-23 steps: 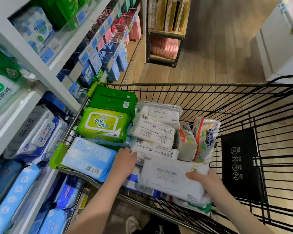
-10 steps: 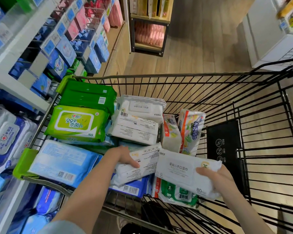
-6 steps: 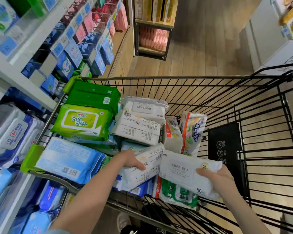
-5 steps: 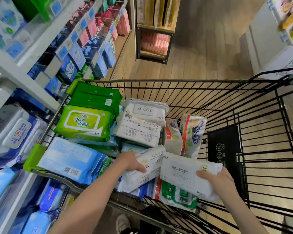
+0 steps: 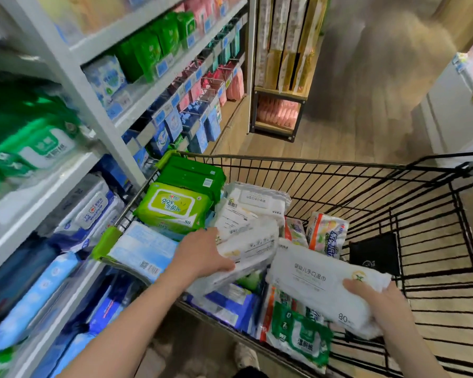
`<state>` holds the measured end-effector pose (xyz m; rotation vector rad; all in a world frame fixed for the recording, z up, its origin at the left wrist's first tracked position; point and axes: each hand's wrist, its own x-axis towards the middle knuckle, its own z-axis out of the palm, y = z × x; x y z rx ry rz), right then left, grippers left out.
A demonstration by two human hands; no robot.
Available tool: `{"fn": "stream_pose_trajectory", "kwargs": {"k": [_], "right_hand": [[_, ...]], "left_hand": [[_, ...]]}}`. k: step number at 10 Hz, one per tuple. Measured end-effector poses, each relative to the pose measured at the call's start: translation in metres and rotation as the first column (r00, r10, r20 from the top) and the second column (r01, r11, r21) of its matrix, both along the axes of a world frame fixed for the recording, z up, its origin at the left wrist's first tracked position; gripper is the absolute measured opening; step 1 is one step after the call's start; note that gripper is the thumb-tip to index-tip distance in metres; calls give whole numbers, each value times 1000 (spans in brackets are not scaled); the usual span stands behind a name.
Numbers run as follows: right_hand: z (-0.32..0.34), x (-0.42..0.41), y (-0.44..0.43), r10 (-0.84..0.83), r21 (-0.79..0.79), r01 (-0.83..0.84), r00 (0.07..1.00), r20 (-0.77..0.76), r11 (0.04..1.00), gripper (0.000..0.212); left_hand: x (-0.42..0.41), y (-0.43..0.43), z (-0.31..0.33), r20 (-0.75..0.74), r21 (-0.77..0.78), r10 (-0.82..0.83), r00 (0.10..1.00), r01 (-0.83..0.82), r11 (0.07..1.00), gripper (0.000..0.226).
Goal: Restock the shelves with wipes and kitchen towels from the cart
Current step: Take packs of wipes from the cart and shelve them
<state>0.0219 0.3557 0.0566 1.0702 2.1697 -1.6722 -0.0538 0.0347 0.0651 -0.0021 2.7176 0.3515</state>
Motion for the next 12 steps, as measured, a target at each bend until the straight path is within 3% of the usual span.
{"fn": "stream_pose_trajectory", "kwargs": {"k": [2,4,5,6,8,9,10,11,12], "right_hand": [[56,-7,-28,24,-104,-39,989,-148,994,43],[120,-8,-68,28,-227,-94,960,-280,969,28],[139,-15,-91,57,-261,-149,943,-328,954,40],[142,-30,-111,202,-286,-297,926,-318,911,101],[144,-77,-150,293,-340,-519,792,-536,784,67],[187,-62,-185,334,-359,-635,710,-620,684,61],[242,-37,-224,228,-413,-671,653,-722,616,40],[276,-26,-251,180,-377,-759,536,-825,531,46],[305,-25,-275,152,-304,-790,443,-883,533,71]], "left_hand": [[31,-38,83,-237,-13,76,969,-81,997,83],[80,-82,161,-460,-38,121,879,-156,987,73],[110,-106,194,-590,-58,136,796,-209,976,70],[140,-127,228,-698,-115,115,707,-269,956,72],[199,-159,291,-850,-139,105,516,-412,901,81],[224,-176,318,-889,-156,98,447,-498,853,80],[248,-189,343,-927,-175,57,370,-564,807,74],[272,-198,371,-953,-166,34,301,-614,772,72],[291,-207,401,-965,-147,43,258,-672,726,72]]}}
